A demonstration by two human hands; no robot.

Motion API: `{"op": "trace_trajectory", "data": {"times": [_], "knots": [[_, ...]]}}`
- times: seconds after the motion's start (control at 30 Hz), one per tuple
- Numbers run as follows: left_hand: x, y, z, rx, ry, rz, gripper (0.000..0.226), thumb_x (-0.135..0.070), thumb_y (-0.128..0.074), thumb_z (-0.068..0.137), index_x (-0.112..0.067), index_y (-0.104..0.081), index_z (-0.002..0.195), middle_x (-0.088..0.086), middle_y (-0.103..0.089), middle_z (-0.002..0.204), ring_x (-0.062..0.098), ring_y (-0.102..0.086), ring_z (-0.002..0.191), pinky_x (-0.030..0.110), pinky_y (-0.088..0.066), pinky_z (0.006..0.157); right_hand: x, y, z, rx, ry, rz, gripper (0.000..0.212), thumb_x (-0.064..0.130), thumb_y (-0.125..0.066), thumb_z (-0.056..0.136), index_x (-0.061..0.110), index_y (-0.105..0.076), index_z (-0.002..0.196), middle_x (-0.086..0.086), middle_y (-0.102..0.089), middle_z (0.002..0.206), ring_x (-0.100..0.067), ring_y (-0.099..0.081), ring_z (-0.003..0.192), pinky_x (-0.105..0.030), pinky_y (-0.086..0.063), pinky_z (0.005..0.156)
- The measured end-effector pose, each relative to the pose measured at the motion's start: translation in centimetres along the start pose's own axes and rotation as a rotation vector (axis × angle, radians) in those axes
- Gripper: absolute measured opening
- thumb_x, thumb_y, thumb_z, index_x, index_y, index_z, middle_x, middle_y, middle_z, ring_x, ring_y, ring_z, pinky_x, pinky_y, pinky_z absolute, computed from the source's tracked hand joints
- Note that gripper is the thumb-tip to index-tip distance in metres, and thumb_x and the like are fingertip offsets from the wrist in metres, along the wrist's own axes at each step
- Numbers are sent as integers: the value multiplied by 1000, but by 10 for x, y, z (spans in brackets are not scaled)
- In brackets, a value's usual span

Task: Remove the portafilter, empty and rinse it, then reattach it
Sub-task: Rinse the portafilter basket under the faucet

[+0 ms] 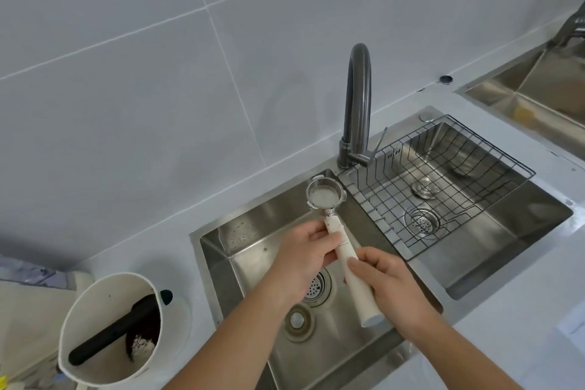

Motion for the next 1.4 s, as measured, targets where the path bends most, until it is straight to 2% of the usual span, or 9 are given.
{"op": "trace_trajectory", "data": {"times": [0.2, 0.33, 0.47, 0.7, 0.87, 0.97, 1.07, 1.23, 1.4], "knots": [[13, -1, 21, -18, 73, 15, 20, 4, -65, 84, 3, -68, 104, 4, -73, 79, 19, -69, 79, 33, -58, 76, -18, 17, 21, -31, 4, -203, 23, 17, -63, 95, 22, -77, 76, 11, -61, 56, -3, -54, 53, -15, -43, 50], [18, -5, 32, 13, 110, 19, 21, 5, -65, 84, 3, -67, 105, 5, -73, 79, 21, -70, 78, 34, -59, 75, -8, 42, 42, -44, 3, -353, 35, 28, -57, 98, 4, -72, 76, -11, -66, 62, -22, -61, 55, -40, -56, 59], [20, -7, 39, 24, 122, 11, 25, 4, -65, 85, 1, -67, 109, 6, -74, 86, 20, -71, 82, 33, -59, 74, 27, 78, 79, -180, 63, -650, 37, 43, -54, 93, 16, -71, 74, -13, -71, 68, -36, -68, 65, -49, -59, 68], [23, -8, 47, 23, 171, -16, 26, 2, -66, 85, -3, -68, 110, 3, -75, 86, 16, -71, 76, 26, -56, 63, 78, 112, 163, -386, 182, -874, 28, 35, -55, 96, 19, -65, 116, -5, -69, 104, -25, -67, 89, -22, -49, 62], [25, -7, 52, 26, 179, -30, 24, 5, -65, 84, -5, -69, 106, 4, -75, 85, 19, -71, 75, 31, -58, 65, 94, 129, 211, -485, 164, -790, 54, 26, -54, 97, 24, -38, 149, -8, -54, 142, -15, -61, 83, -31, -53, 69], [25, -8, 54, 30, 179, -38, 25, 5, -65, 84, -4, -68, 107, 6, -74, 86, 18, -71, 74, 32, -59, 65, 96, 132, 231, -474, 131, -776, 58, 24, -53, 98, 25, -32, 152, -7, -48, 150, -12, -64, 79, -23, -52, 68], [25, -9, 57, 26, 181, -38, 26, 4, -66, 84, -4, -67, 108, 8, -74, 89, 18, -71, 75, 31, -58, 65, 97, 133, 242, -509, 155, -772, 48, 19, -54, 97, 18, -46, 144, -10, -58, 138, -21, -62, 104, -27, -47, 82], [24, -10, 62, 18, 185, -40, 28, 4, -66, 84, -4, -67, 111, 9, -74, 93, 17, -72, 74, 29, -57, 62, 93, 142, 243, -536, 130, -649, 32, 15, -55, 94, 21, -59, 126, -5, -66, 117, -28, -69, 95, -46, -60, 81], [26, -12, 62, 17, 189, -36, 28, 5, -65, 84, -4, -67, 111, 9, -74, 92, 17, -71, 73, 30, -57, 63, 90, 145, 241, -553, 133, -606, 28, 14, -59, 92, 22, -61, 119, -2, -65, 107, -30, -70, 94, -47, -60, 81]]}}
Point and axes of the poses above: each hand's wrist, its own z-axis towards the middle knuckle, its own y-axis out of the back of the hand, x = y × z, the point moved 7 cm from there along z, towards the middle knuckle
